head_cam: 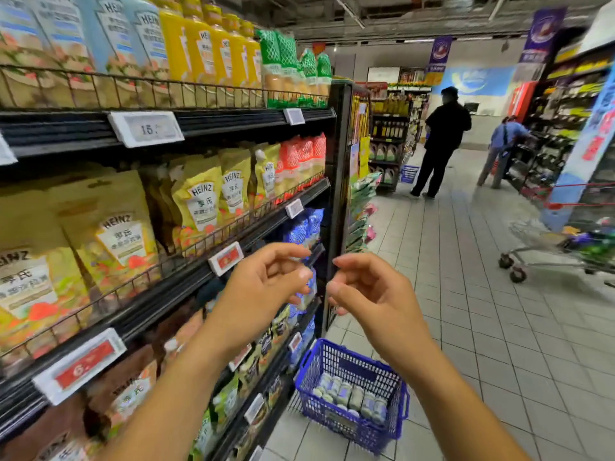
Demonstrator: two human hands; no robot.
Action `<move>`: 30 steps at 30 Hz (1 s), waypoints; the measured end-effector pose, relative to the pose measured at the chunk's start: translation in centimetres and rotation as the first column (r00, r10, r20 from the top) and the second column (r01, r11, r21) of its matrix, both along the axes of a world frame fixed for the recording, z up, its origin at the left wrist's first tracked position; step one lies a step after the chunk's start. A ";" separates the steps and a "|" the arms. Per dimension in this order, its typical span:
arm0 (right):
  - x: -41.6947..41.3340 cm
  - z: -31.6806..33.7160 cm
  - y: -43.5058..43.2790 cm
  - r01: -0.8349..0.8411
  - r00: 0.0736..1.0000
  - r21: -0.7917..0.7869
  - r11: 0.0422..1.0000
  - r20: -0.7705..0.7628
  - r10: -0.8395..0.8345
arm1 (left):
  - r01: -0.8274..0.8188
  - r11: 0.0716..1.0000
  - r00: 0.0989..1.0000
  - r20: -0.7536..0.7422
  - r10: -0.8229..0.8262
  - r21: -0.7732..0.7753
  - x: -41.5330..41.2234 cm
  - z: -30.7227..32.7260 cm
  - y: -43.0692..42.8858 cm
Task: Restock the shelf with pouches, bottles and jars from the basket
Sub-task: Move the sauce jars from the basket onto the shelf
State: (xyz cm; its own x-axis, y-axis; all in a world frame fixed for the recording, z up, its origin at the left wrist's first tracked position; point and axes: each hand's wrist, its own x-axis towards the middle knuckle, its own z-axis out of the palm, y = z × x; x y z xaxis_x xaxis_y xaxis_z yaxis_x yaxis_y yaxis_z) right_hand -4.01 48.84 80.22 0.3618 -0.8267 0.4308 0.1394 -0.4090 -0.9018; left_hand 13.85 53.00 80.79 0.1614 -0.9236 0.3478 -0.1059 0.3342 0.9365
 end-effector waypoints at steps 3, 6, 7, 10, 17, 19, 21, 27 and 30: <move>-2.2 -1.3 -1.8 0.039 0.999 0.055 0.998 0.004 -0.040 | 0.044 0.998 0.999 -0.021 -0.043 0.040 -1.8 -1.9 -2.7; -4.2 -2.7 -3.4 0.078 0.997 0.099 0.992 -0.009 -0.078 | 0.077 0.994 0.997 -0.034 -0.075 0.082 -3.4 -3.8 -5.0; -4.7 -3.2 -3.9 0.095 0.995 0.113 0.989 -0.013 -0.094 | 0.086 0.992 0.996 -0.038 -0.083 0.096 -3.9 -4.3 -5.8; -6.1 -4.6 -5.5 0.147 0.989 0.158 0.976 -0.039 -0.143 | 0.115 0.986 0.993 -0.040 -0.111 0.123 -4.9 -5.9 -8.0; -7.7 -8.4 -10.1 0.263 0.964 0.255 0.930 -0.097 -0.246 | 0.169 0.962 0.984 -0.086 -0.154 0.214 -5.6 -10.0 -14.0; -7.7 -9.6 -11.7 0.294 0.955 0.267 0.918 -0.128 -0.269 | 0.182 0.955 0.982 -0.088 -0.165 0.236 -5.4 -11.3 -15.9; -7.6 -10.7 -13.6 0.322 0.945 0.284 0.903 -0.152 -0.289 | 0.200 0.945 0.979 -0.096 -0.181 0.260 -5.0 -12.6 -18.0; -6.9 -13.5 -19.6 0.394 0.919 0.347 0.851 -0.180 -0.352 | 0.250 0.898 0.968 -0.119 -0.222 0.361 -2.8 -16.0 -24.7; -6.4 -14.9 -22.1 0.420 0.907 0.368 0.829 -0.204 -0.369 | 0.266 0.881 0.964 -0.131 -0.233 0.390 -1.7 -17.3 -27.5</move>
